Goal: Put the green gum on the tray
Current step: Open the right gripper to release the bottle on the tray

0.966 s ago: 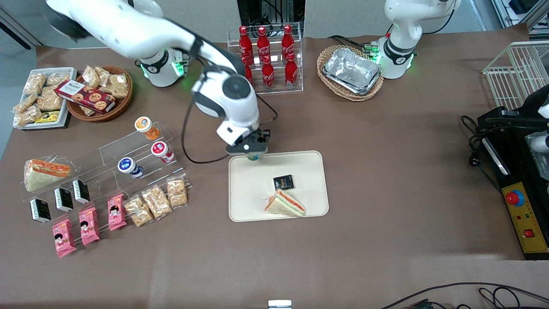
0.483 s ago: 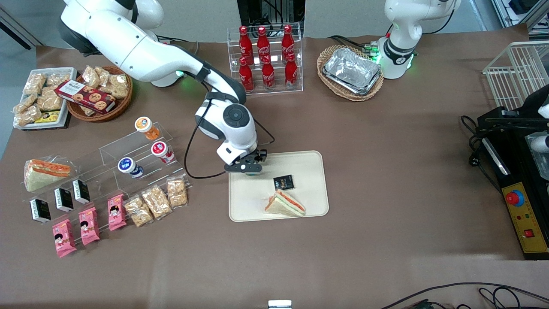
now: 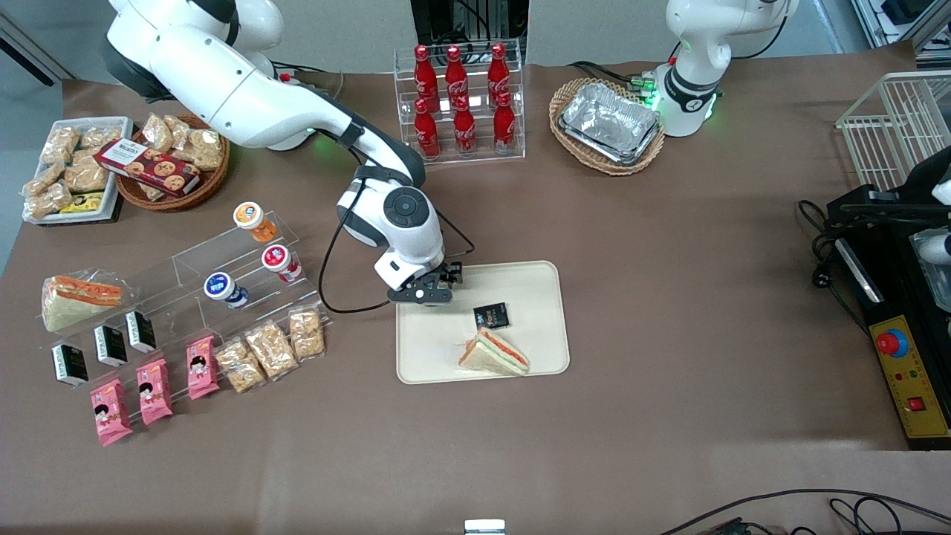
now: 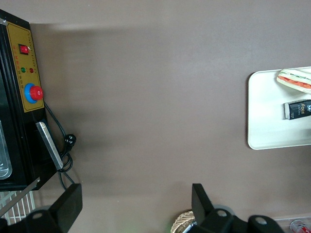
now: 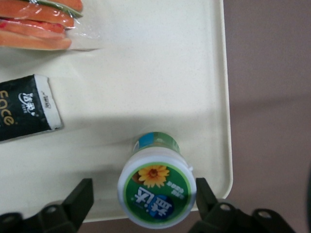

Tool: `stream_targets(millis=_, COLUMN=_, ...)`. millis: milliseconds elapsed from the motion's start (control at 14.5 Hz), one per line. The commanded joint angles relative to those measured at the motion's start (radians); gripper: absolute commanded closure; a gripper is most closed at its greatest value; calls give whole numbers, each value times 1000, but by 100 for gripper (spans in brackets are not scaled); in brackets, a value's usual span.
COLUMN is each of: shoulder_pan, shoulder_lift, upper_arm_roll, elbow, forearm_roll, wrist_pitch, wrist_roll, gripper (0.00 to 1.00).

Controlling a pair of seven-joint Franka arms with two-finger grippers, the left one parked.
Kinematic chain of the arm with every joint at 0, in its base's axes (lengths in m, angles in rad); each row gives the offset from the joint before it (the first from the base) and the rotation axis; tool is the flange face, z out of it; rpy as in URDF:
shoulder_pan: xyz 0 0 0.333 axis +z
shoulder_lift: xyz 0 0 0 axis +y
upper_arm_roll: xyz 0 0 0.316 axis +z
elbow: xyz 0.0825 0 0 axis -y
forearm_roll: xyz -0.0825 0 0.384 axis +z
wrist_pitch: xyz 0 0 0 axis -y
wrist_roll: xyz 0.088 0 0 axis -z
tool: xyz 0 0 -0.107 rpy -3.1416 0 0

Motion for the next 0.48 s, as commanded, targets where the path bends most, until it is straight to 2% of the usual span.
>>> stream_targets(millis=0, shoulder_pan=-3, shoulder_lift=-13, upper_arm_roll=7, elbow=22, forearm_roll=-8, wrist_pitch=-7, wrist_roll=8, gripper=0)
stream_targets(millis=69, shoulder_pan=-3, shoulder_lift=-52, upper_arm_roll=7, elbow=22, forearm_roll=11, wrist_pitch=-30, wrist_roll=5, gripper=0)
stream_targets(millis=276, shoulder_pan=-15, shoulder_lift=-197, upper_arm_roll=7, elbow=28, forearm_roll=139, wrist_pitch=-160, wrist_roll=-78, gripper=0)
stream_targets(millis=414, shoulder_pan=-79, shoulder_lift=-320, upper_arm_roll=5, elbow=29, forearm_roll=284, wrist_pitch=-255, wrist_roll=-234, gripper=0)
